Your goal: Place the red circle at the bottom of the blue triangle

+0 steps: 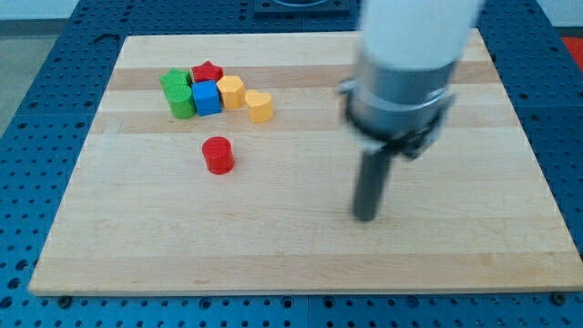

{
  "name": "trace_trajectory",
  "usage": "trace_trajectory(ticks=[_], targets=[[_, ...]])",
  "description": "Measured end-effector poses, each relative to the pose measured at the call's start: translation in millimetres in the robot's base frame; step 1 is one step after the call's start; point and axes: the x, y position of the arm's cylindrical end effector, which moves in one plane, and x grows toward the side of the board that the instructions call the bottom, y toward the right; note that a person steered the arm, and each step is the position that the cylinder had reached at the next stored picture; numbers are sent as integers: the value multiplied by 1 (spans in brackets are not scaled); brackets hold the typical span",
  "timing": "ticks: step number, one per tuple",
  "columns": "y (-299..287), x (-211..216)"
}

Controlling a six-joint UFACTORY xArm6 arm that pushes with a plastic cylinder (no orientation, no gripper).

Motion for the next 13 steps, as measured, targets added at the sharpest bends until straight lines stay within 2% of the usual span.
trace_trajectory(ticks=[1,2,3,4,6,7,8,9,11,12,13], targets=[[-111,16],[-213,6],[-271,-31],[-258,-72],[-97,-126],[-97,-122],[-151,-90],[-133,-71],[-19,-129],[22,-136],[25,-108]])
